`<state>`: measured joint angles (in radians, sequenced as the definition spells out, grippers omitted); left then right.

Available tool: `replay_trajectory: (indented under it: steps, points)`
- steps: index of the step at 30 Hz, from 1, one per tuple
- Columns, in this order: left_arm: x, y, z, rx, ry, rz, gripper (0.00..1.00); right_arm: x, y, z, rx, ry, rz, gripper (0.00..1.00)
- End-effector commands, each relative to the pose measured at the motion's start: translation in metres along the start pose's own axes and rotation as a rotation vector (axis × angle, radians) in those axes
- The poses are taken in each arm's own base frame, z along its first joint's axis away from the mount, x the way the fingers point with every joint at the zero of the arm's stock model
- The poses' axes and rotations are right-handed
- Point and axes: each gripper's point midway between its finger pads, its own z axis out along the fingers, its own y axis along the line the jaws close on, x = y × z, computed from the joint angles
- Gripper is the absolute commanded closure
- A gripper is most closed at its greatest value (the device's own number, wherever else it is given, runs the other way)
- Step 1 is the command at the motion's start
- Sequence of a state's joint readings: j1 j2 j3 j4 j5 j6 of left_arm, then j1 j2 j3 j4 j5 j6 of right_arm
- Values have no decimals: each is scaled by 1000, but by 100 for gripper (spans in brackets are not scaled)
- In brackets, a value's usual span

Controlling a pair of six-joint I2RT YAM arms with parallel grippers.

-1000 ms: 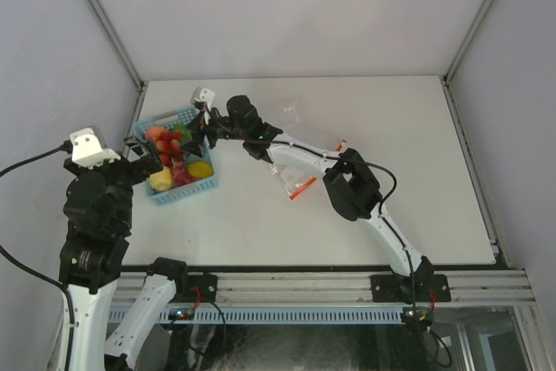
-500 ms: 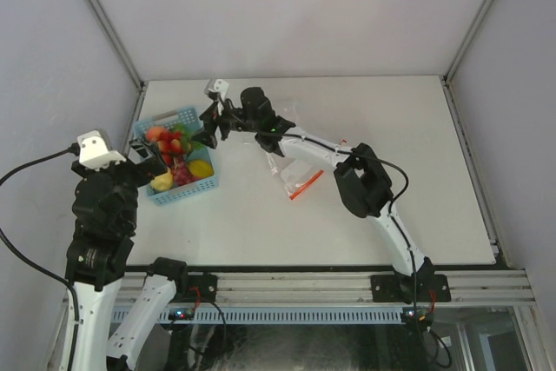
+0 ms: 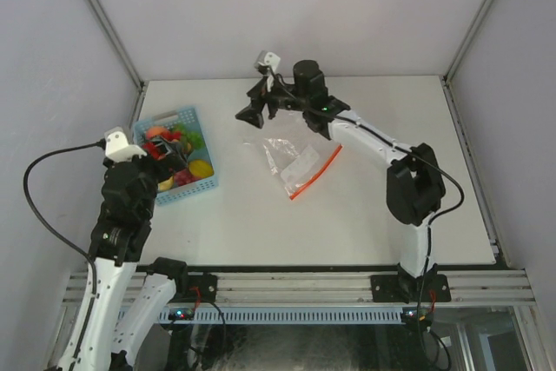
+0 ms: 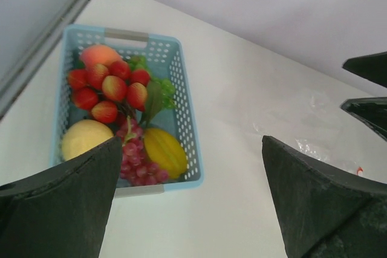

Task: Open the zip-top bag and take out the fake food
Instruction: Reset both arms

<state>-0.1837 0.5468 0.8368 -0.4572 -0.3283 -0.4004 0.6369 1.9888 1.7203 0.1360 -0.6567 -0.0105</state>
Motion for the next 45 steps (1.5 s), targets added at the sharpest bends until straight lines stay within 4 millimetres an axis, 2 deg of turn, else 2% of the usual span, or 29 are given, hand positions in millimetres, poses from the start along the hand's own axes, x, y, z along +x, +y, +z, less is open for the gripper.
replay_trajectory:
  steps: [1,6,13,20,24,30,37,41,45]
  points:
    - [7,-25,21,86,24,-92,0,-4,-9,-53,32,72,-29,18]
    - [17,-39,40,122,76,-123,0,4,-23,-113,111,145,0,16]
    - [18,-64,66,173,152,-142,0,8,-40,-202,236,229,52,14]
    - [3,-84,80,216,167,-161,0,20,-54,-271,352,368,116,6]
    - [-10,-89,81,219,156,-162,0,7,-62,-308,421,338,189,1]
    - [-40,-95,69,220,129,-175,0,-34,-67,-359,543,233,220,0]
    - [-93,-113,41,270,76,-196,0,-62,-64,-407,627,75,281,0]
    - [-124,-123,24,303,56,-181,0,-78,-52,-419,589,23,268,0]
    - [-152,-131,6,343,21,-152,0,-83,-41,-425,631,36,255,0]
